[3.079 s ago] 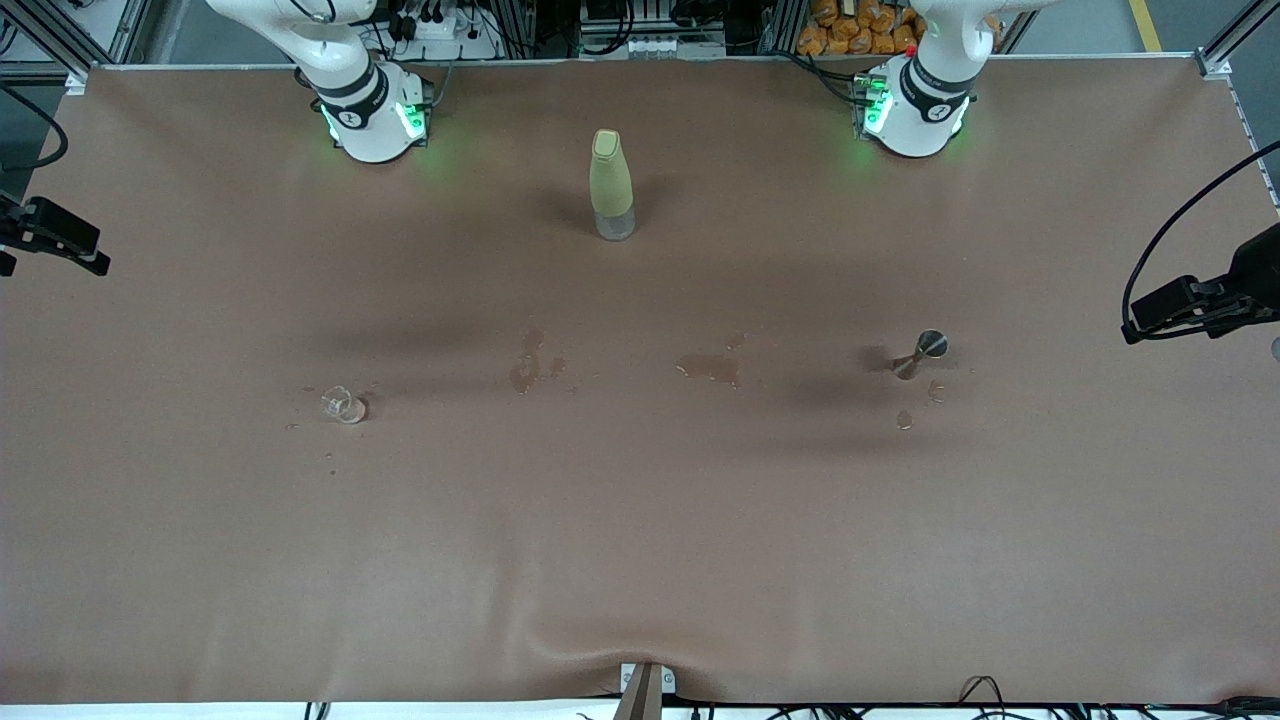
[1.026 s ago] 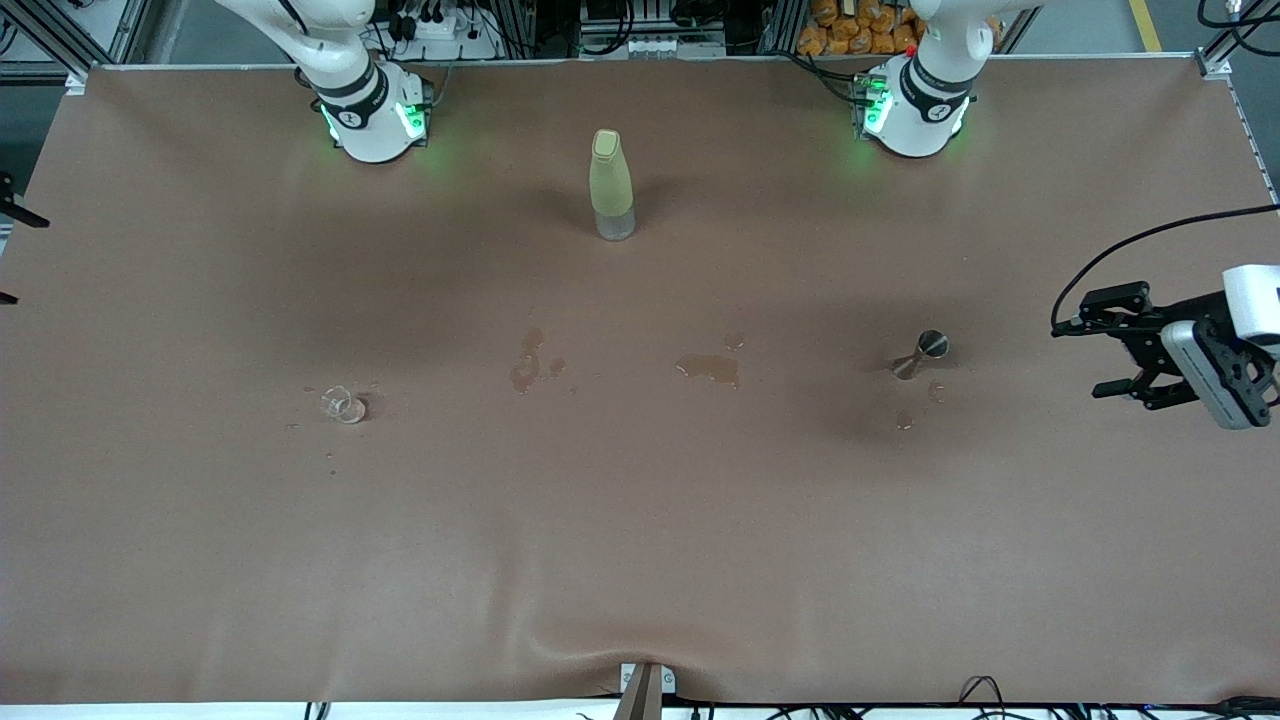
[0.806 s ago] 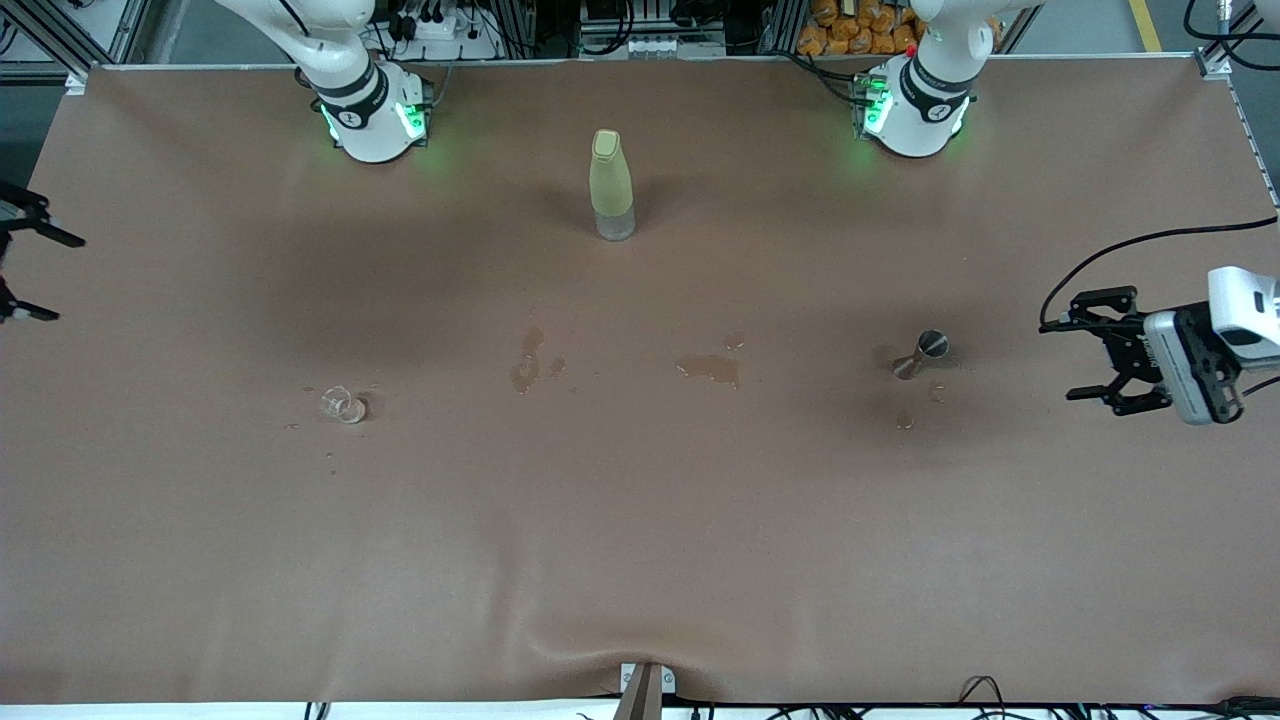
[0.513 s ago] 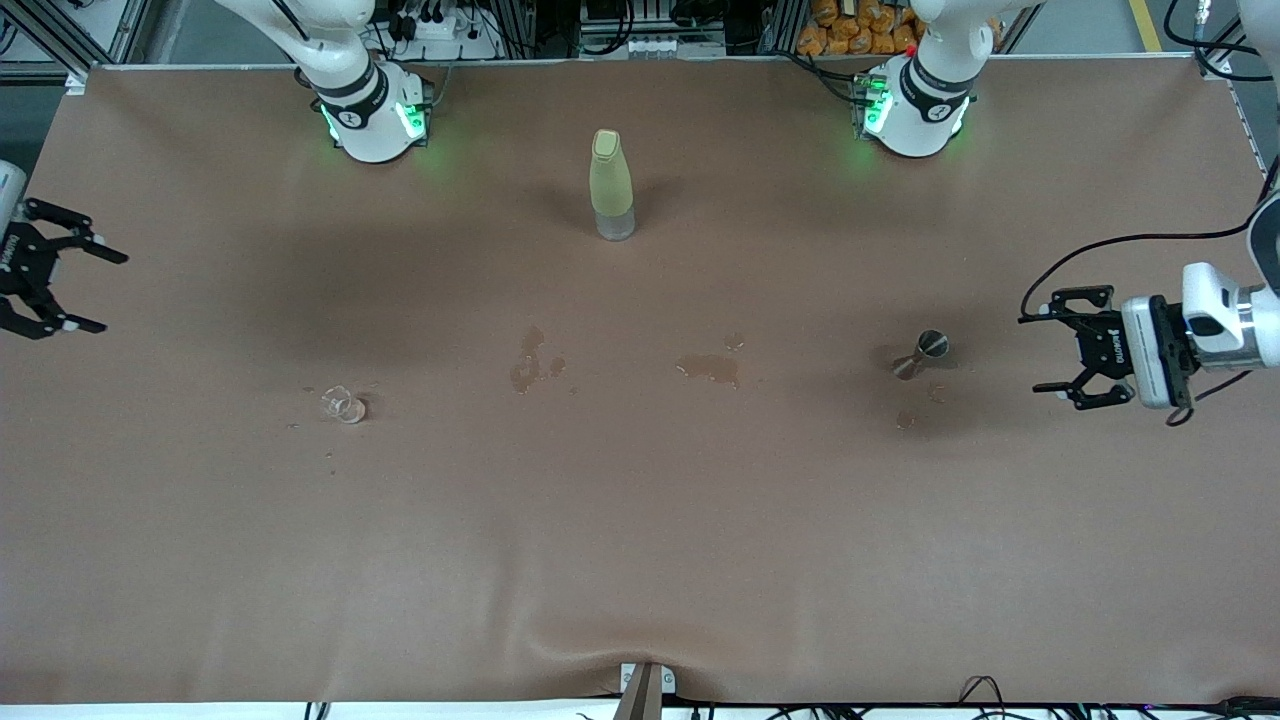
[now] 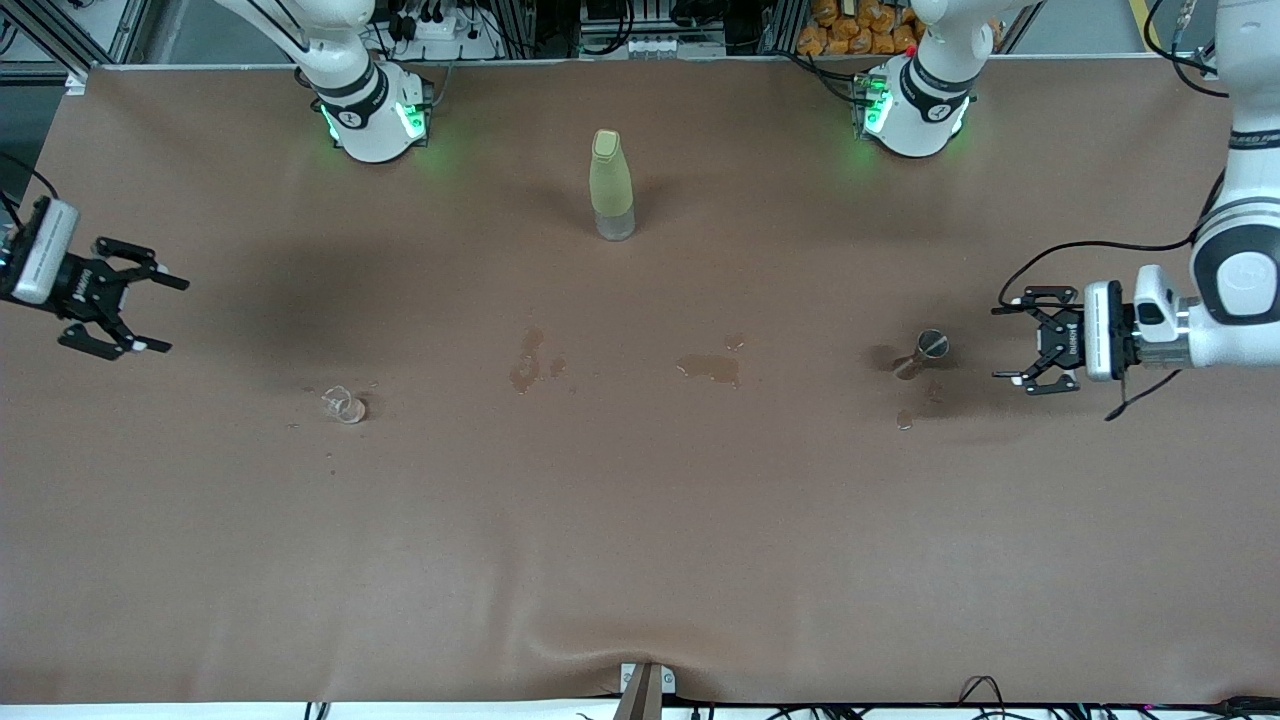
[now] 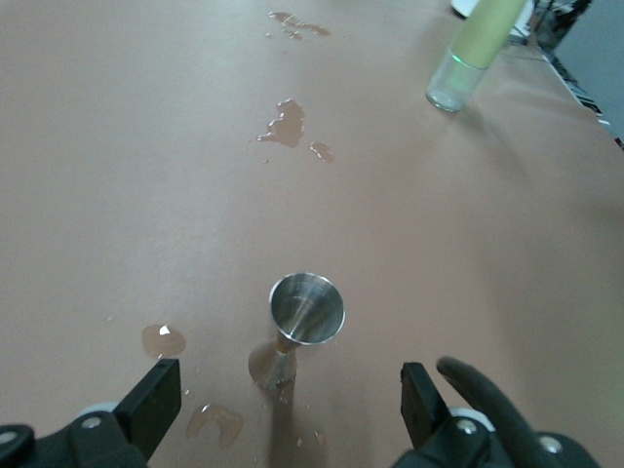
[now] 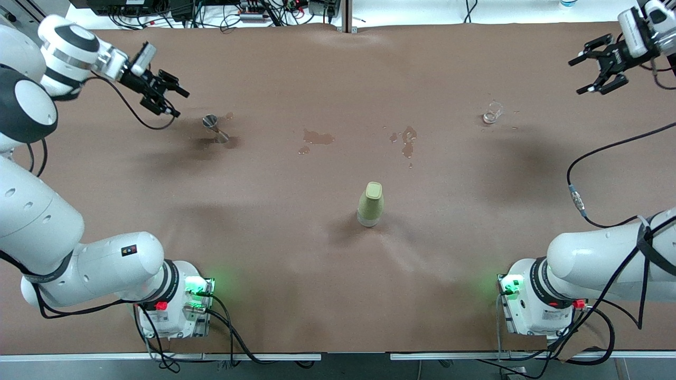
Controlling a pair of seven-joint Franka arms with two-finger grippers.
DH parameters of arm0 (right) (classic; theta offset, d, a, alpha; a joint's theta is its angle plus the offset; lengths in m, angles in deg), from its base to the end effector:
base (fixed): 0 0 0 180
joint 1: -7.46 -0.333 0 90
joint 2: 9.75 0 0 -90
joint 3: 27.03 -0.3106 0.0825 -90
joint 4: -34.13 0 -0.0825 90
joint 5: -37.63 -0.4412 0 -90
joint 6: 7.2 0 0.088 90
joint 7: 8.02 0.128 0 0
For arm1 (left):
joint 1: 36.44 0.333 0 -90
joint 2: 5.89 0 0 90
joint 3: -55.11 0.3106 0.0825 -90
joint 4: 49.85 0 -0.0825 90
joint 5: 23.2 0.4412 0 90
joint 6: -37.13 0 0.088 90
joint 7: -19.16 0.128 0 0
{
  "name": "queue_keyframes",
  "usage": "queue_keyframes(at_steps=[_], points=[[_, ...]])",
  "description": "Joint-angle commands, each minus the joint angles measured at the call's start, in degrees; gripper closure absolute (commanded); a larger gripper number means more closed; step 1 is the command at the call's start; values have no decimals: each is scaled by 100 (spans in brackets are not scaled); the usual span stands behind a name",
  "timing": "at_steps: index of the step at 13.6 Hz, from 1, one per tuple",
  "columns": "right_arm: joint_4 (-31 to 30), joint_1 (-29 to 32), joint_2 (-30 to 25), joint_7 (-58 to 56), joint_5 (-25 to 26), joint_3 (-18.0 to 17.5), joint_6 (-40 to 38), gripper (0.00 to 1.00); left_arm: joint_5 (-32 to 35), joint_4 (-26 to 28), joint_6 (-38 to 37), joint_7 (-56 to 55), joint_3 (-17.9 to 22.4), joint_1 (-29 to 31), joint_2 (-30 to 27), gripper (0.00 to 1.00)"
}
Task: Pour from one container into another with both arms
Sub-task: 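Reach the right gripper to the beaker while the left gripper reaches the jigger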
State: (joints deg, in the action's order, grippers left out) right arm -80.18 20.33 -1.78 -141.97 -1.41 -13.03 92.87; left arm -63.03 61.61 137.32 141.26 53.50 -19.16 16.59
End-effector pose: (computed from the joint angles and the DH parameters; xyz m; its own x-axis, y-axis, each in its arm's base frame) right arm 0.5566 -0.2024 0.3325 -0.0512 0.7622 0.6454 0.9980 0.0146 0.0618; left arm 0.5871 0.0911 0.2057 0.1430 -0.6903 0.7092 -0.9675 0.0535 0.2471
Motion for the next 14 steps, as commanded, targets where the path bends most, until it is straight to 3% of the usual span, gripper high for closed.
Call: queue_keyframes(at_steps=[1,14], points=[[41,-65,572,-657,-620,120,12,0,-376,60,53,707,-23,188,414,0],[23,-30,2629,-3347,-2827,156,144,0,-1800,43,88,2072,-50,92,1549,0]])
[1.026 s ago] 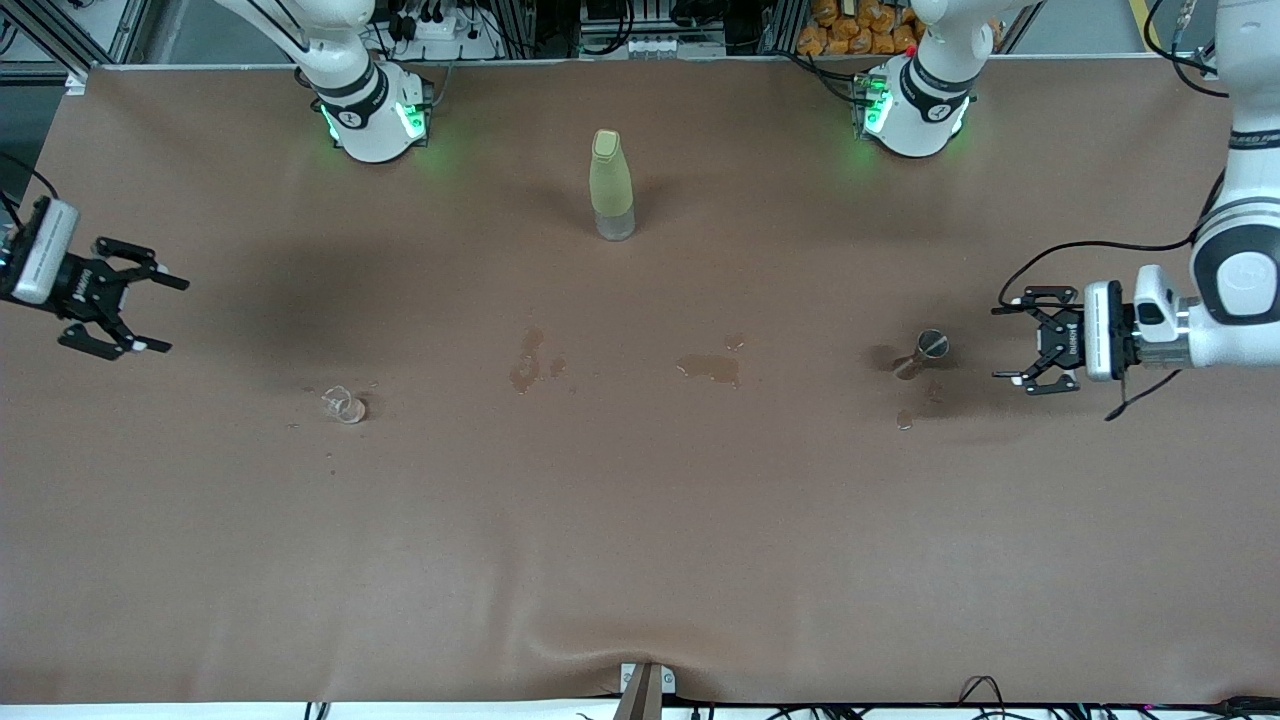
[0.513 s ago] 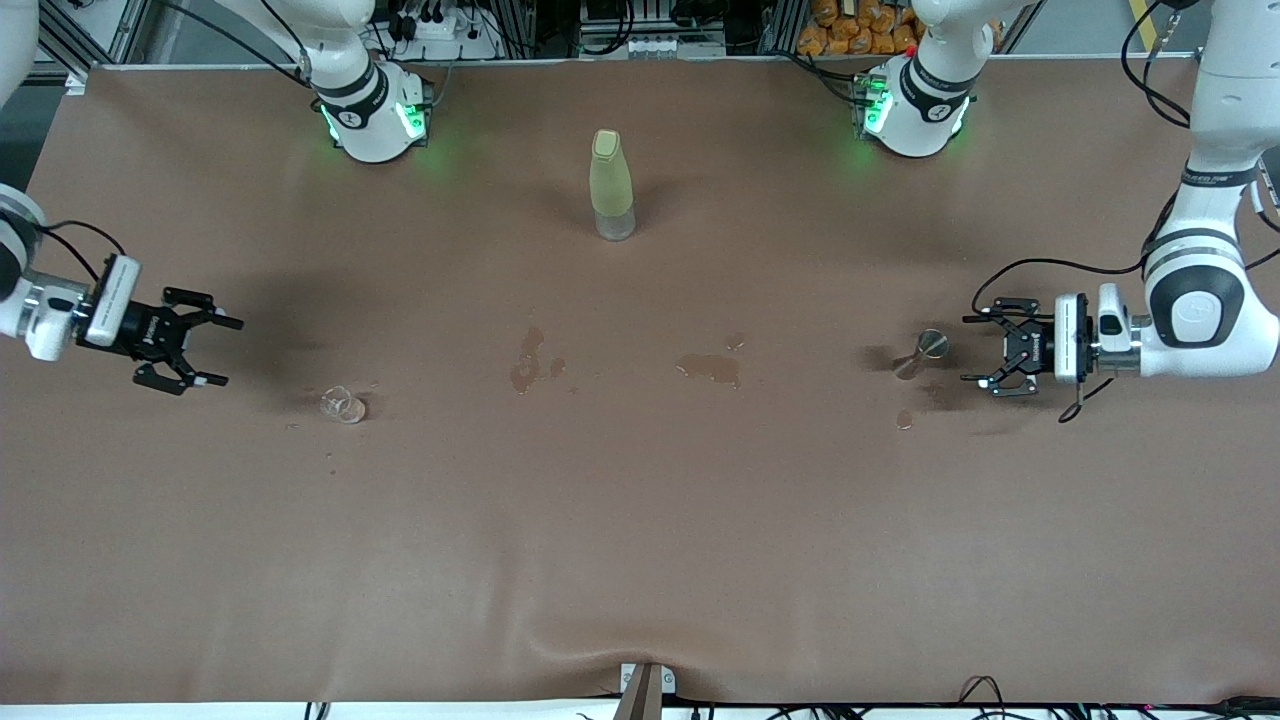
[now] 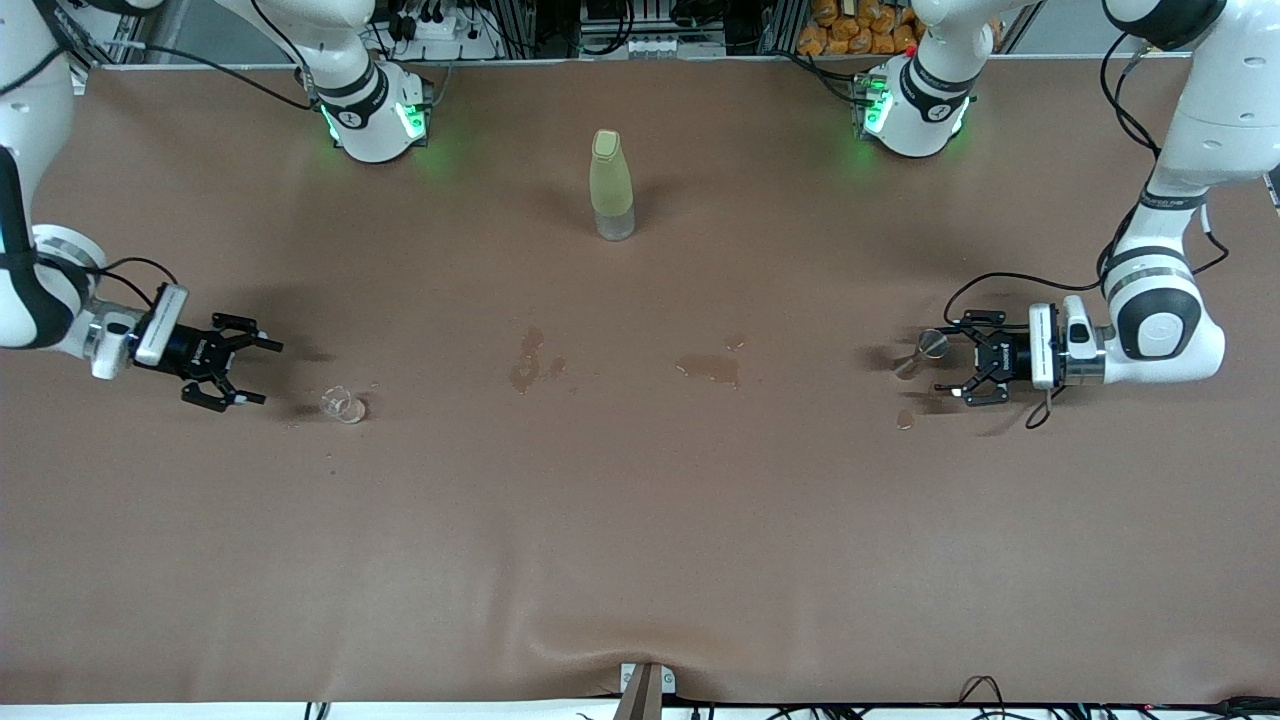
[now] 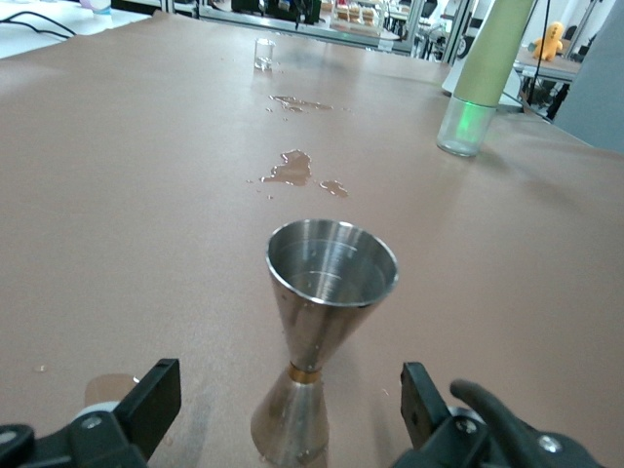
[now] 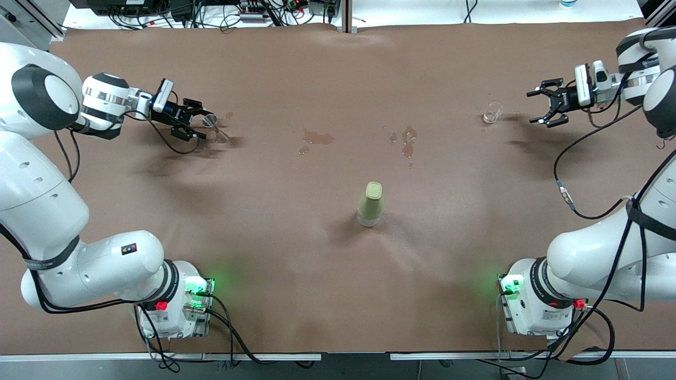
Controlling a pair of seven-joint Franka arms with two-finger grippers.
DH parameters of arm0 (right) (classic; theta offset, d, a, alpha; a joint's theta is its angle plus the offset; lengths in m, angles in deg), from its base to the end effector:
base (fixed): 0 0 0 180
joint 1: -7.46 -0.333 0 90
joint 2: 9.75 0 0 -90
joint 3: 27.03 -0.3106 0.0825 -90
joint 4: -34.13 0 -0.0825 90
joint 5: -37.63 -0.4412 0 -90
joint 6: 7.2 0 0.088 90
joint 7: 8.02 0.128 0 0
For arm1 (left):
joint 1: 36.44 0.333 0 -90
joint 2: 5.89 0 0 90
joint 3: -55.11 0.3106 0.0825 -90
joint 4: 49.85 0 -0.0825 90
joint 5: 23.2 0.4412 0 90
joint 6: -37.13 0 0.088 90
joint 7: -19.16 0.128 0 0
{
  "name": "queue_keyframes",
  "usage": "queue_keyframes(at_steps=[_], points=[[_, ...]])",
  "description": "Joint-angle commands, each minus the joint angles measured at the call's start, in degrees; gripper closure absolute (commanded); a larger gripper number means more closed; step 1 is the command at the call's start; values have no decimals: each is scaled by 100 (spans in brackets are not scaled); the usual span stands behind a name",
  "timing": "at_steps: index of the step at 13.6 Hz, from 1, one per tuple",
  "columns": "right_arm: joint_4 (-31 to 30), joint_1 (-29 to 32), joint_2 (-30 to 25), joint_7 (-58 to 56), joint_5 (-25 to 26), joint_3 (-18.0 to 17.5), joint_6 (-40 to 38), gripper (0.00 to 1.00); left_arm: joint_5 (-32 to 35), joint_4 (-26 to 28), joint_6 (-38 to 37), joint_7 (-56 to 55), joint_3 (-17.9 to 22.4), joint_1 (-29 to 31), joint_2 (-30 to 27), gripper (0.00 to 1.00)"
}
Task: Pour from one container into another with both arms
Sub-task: 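Close the right gripper on the beaker while the left gripper grips the jigger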
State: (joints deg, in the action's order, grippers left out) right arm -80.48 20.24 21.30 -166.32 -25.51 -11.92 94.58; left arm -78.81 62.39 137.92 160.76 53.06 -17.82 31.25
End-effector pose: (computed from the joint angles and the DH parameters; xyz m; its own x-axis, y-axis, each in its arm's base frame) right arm 0.5464 -0.1895 0.1165 -0.0959 0.5485 0.8306 0.9865 -0.0589 0.1528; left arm 0.5561 0.0696 0.0689 0.1107 -0.4396 0.8913 -0.9859 0.0649 0.1544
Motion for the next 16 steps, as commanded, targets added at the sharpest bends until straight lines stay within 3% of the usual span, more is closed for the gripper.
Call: queue_keyframes(at_steps=[1,4,7,10,12,16], points=[[53,-30,453,-1096,-575,45,-27,0,-309,-27,72,191,-23,-51,109,0],[45,-48,717,-1501,-919,36,-36,0,-345,-27,90,227,-32,-86,136,3],[53,-91,963,-1791,-1261,9,-36,0,-354,-27,98,227,-32,-103,145,18],[53,-179,1131,-2099,-1560,1,-36,0,-407,-27,98,236,-32,-173,215,19],[62,-232,1271,-2240,-1745,-8,-36,0,-407,-27,133,236,-32,-217,206,30],[62,-329,1465,-2407,-2044,-61,-79,0,-407,-27,160,236,-32,-226,206,32]])
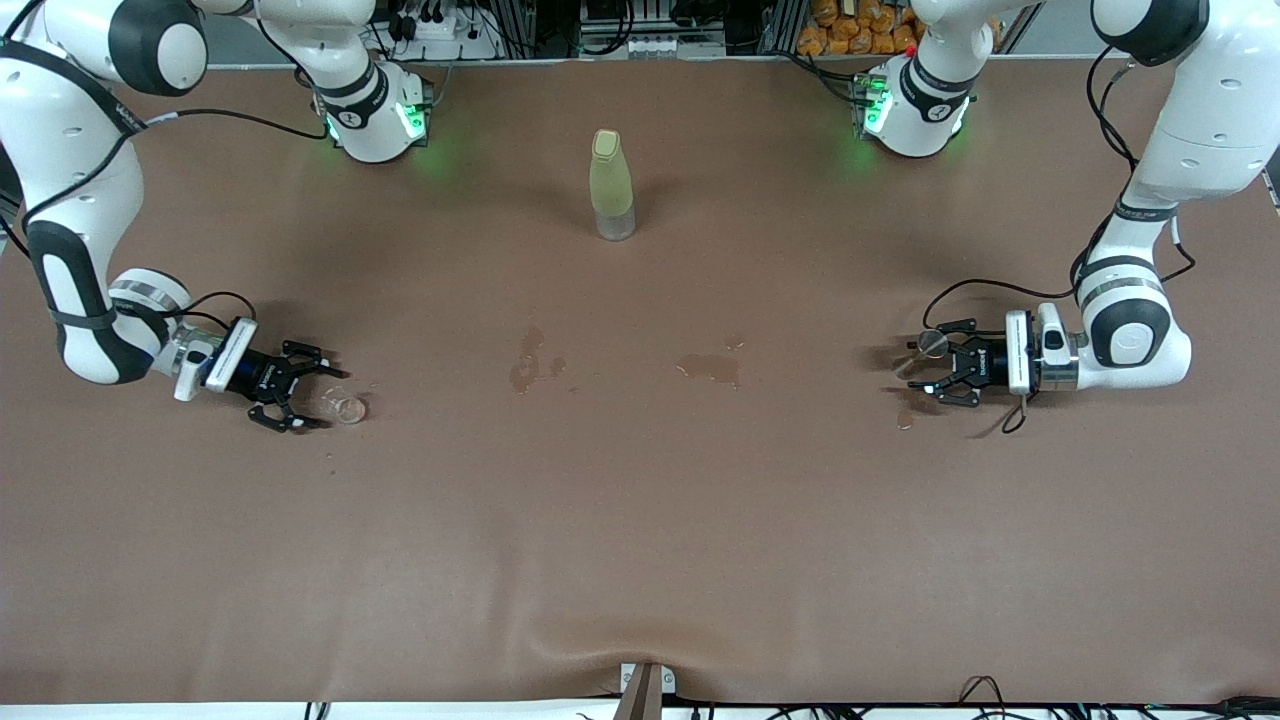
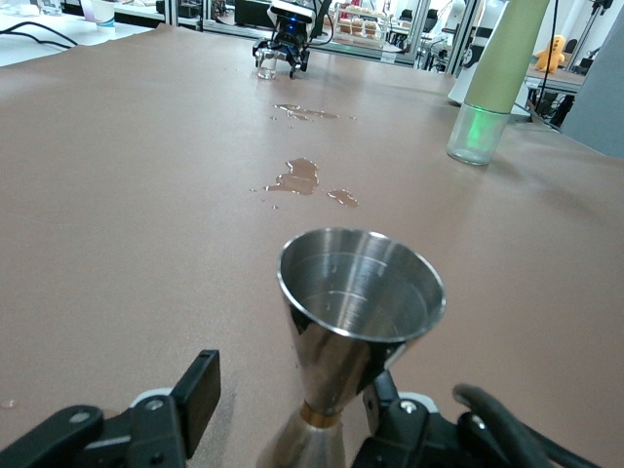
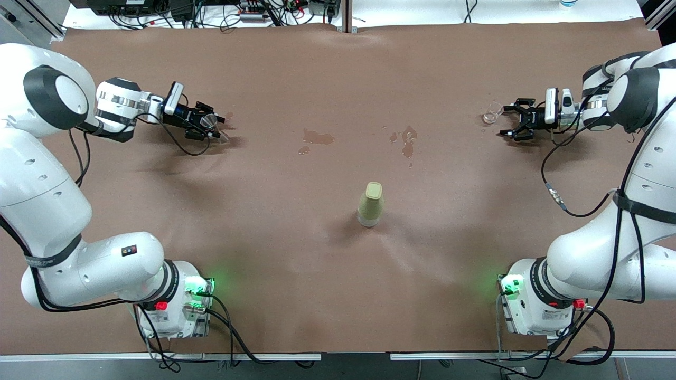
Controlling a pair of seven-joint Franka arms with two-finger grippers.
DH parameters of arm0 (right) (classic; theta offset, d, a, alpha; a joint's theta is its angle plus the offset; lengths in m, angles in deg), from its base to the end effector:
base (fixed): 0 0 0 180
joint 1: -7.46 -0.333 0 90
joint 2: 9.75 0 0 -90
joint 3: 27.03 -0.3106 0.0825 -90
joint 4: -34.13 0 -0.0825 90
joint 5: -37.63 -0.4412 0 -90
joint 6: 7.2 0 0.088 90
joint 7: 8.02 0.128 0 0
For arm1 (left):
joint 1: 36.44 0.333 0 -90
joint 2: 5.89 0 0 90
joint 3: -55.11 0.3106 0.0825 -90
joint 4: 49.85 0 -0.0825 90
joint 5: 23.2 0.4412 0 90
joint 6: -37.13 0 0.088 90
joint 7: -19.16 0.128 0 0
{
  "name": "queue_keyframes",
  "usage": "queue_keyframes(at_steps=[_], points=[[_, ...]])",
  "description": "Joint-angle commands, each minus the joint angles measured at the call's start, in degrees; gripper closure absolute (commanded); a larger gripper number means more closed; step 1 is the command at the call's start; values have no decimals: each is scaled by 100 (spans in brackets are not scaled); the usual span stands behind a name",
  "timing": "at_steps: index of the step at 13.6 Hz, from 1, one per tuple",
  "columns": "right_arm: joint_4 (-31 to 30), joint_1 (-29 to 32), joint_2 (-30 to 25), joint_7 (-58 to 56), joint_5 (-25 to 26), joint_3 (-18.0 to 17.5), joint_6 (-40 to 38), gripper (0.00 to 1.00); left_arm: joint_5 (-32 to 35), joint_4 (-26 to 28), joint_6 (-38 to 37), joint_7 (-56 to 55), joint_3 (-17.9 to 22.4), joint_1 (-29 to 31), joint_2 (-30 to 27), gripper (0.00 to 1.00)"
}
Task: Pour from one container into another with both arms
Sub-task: 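Close the right gripper on the beaker while the left gripper grips the jigger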
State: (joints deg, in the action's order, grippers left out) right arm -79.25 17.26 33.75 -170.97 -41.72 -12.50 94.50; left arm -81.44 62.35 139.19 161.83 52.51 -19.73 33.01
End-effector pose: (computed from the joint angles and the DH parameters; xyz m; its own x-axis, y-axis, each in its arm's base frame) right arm 0.5365 -0.1455 0.0125 0.0004 0.4336 0.9011 0.9712 -0.2147 0.1029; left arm 0.5572 0.0439 0.0536 0.1089 -0.4211 0.9004 -0.9863 0.0674 0.1508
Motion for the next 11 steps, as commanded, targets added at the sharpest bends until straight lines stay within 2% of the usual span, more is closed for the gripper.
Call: queue_keyframes(at_steps=[1,11], points=[[-61,-48,255,-2030,-511,-54,-72,0,-143,-22,25,129,22,-36,30,32],[-52,-118,467,-2189,-934,-406,-81,0,-126,92,-45,314,31,34,-14,33]])
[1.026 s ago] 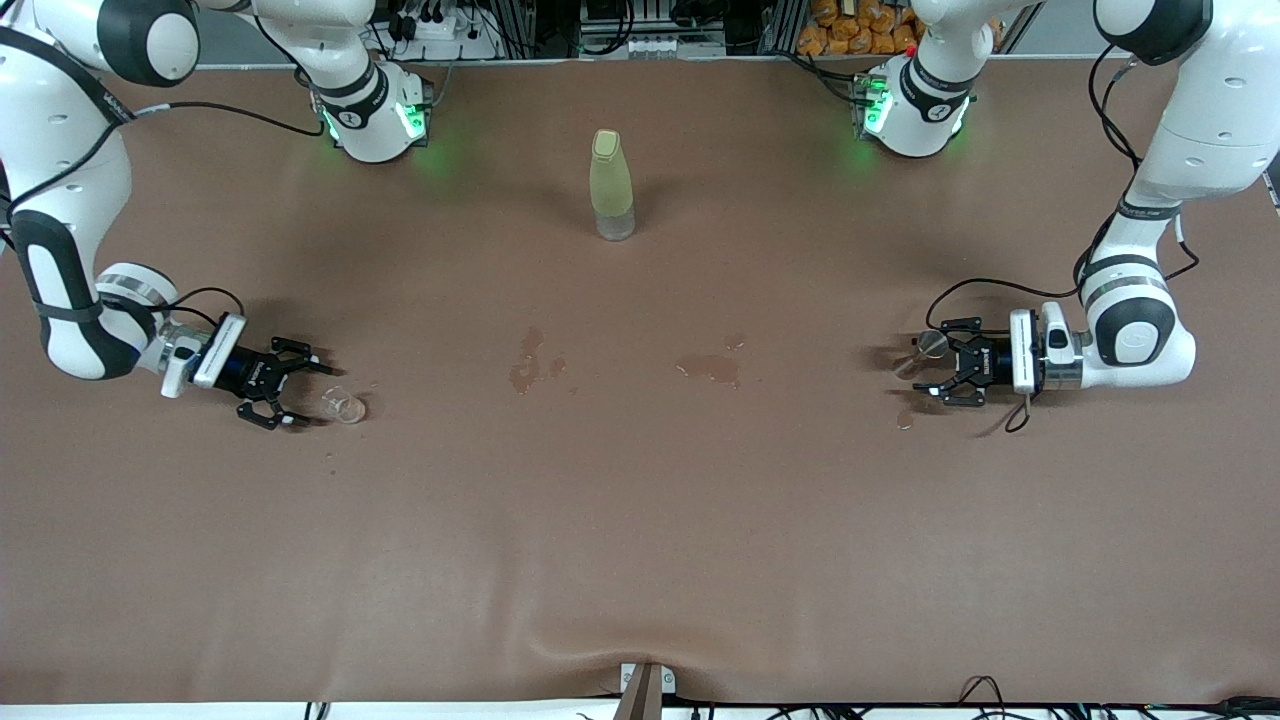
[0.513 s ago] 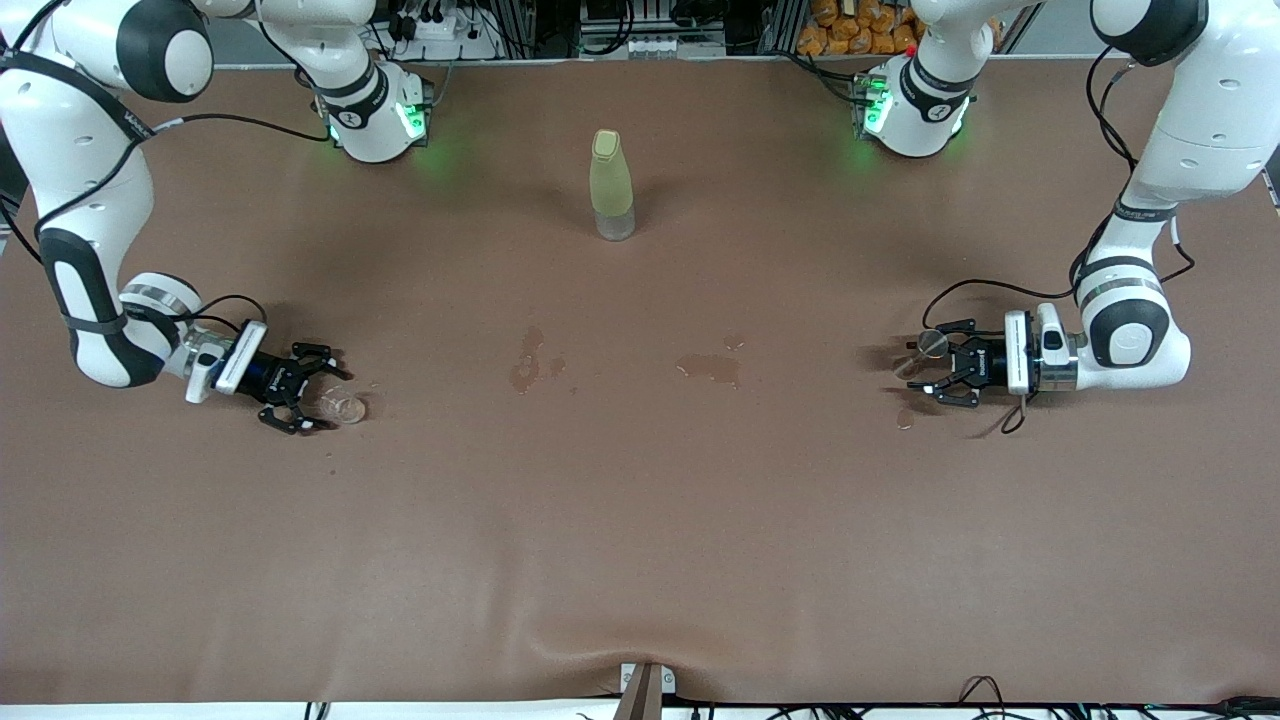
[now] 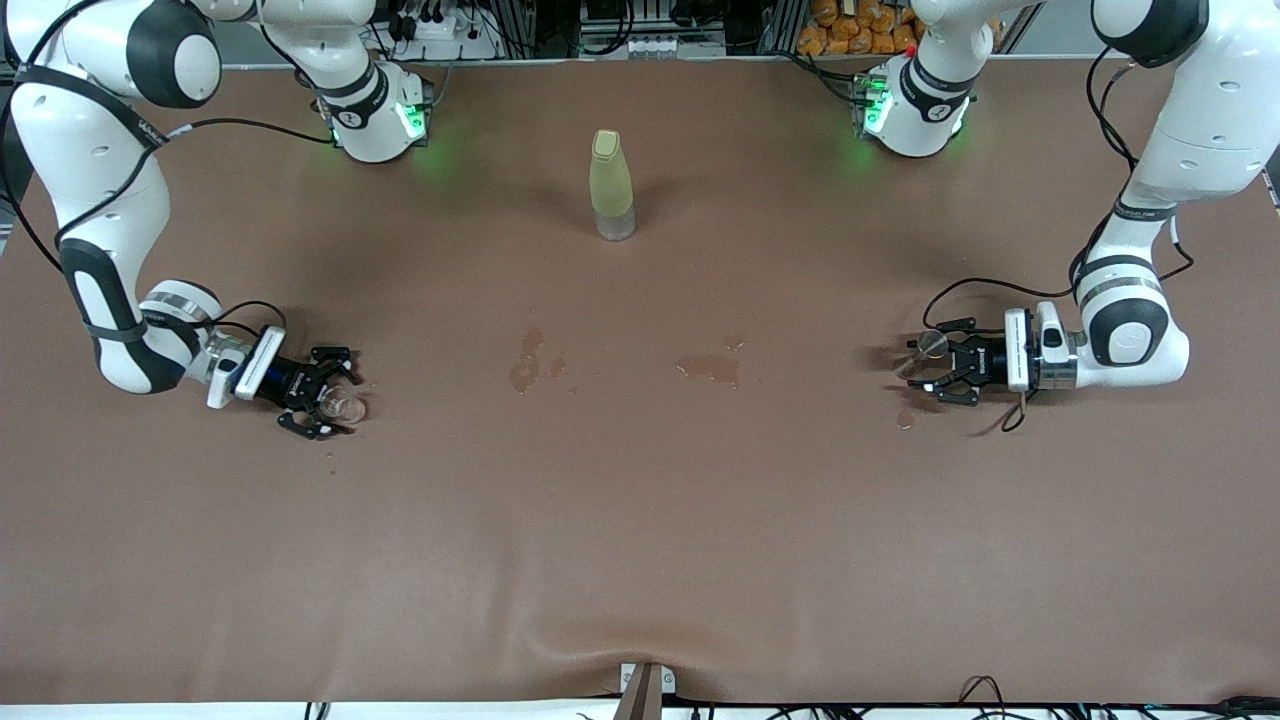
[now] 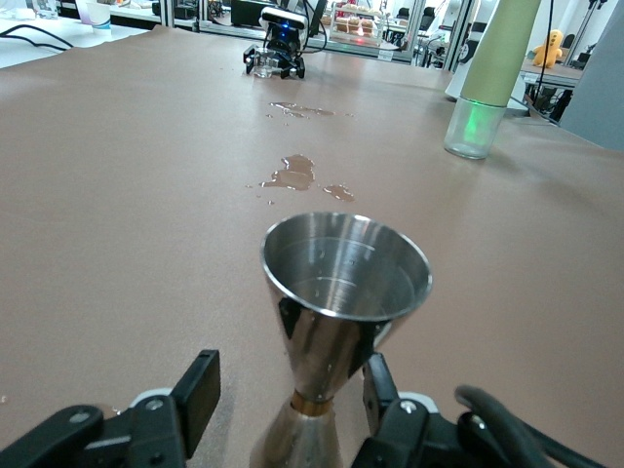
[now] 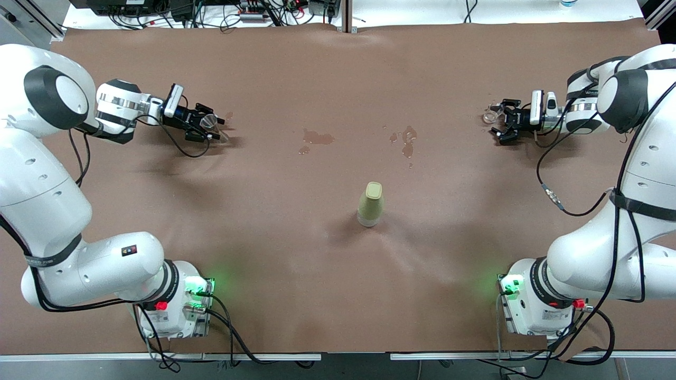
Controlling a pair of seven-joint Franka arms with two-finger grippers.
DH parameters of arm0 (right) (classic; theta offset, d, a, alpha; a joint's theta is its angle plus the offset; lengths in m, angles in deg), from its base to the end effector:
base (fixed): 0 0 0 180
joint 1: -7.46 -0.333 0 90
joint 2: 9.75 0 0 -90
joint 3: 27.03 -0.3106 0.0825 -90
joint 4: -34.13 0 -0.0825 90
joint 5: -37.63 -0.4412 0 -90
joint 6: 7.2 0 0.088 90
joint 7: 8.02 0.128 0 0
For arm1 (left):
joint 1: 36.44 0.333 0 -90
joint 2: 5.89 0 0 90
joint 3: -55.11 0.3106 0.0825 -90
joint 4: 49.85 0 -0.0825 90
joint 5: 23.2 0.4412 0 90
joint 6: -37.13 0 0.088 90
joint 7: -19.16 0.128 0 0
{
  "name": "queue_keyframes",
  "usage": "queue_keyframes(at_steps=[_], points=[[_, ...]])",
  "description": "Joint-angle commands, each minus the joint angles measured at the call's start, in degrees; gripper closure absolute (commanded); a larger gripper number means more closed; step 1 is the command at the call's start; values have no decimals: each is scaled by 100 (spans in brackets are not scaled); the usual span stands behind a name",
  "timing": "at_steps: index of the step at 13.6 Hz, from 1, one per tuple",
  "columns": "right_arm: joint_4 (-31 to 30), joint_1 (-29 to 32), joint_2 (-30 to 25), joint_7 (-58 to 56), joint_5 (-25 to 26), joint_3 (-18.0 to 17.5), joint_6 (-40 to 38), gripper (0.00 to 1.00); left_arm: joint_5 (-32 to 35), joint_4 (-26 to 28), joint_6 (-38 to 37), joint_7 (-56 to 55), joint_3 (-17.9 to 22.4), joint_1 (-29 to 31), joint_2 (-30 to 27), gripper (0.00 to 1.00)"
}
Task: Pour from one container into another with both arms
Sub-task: 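Close the right gripper on the beaker while the left gripper grips the jigger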
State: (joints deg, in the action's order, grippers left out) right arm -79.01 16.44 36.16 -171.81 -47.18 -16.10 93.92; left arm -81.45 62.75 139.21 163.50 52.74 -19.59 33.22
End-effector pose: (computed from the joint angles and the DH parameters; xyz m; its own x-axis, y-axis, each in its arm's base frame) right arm 0.5438 -0.0972 -0.0066 -0.0002 0.3551 0.9348 0.9663 -0.2405 0.0915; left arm 0.5526 0.0465 0.0493 0.0923 -0.4183 0.9036 -0.9880 0.0741 0.1352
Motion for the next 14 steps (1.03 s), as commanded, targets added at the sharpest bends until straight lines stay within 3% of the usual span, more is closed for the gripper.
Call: queue_keyframes(at_steps=[1,4,8,9,12,14], points=[[-76,-37,225,-2105,-405,-90,-22,0,-116,69,-48,147,8,21,-52,37],[-76,-45,243,-2105,-467,-117,-13,0,-90,70,-57,164,8,21,-61,45],[-68,-37,252,-2105,-475,-117,4,0,-72,61,-48,164,17,3,-131,66],[-59,-37,252,-2105,-475,-117,22,10,-64,61,-48,164,17,3,-140,74],[-59,-28,252,-2096,-484,-108,22,61,-20,35,-48,164,17,-23,-254,84],[-50,-37,252,-2096,-484,-108,31,85,59,-18,-48,156,17,-49,-351,92]])
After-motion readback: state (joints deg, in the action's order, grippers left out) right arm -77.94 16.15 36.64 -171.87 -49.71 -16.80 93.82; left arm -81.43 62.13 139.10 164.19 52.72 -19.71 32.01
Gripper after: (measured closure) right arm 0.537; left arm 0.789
